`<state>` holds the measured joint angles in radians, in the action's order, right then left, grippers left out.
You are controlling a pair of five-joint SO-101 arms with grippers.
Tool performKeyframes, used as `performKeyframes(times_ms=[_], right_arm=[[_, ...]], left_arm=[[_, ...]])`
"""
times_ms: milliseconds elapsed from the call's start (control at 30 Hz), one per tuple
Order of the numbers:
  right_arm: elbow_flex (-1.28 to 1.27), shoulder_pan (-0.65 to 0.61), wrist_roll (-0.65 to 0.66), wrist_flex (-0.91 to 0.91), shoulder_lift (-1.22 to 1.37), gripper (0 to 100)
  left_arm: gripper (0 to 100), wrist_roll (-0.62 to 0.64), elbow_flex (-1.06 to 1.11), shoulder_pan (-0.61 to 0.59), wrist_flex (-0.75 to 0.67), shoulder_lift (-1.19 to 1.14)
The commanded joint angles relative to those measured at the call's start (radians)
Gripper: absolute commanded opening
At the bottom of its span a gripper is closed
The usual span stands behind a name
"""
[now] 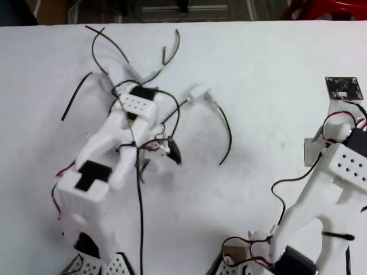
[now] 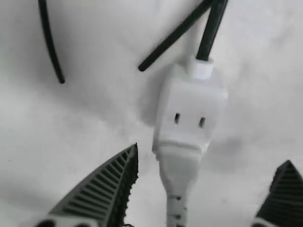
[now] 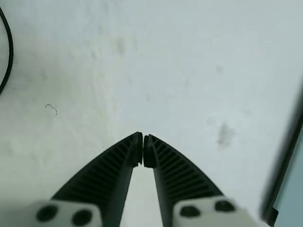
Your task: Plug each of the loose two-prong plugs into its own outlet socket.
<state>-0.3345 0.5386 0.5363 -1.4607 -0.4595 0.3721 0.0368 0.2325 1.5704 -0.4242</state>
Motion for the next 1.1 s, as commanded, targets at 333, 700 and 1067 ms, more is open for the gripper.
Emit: performKeyframes(times_ms=[333,700,1067], right_arm=[[0.0,-0.002,0.011,0.016,-0.091,1.9],[0.0,0.001,0.011,0.016,-0.087,1.9],[0.0,0.07,0.011,0.065,-0.084,2.2]], left_arm=[[8,-0.011,-0.282,-0.012,0.115,-0.125],[8,-0.011,-0.72,-0.084,0.1,-0.134],[8,-0.212,-0.825,-0.179,-0.236,-0.266]])
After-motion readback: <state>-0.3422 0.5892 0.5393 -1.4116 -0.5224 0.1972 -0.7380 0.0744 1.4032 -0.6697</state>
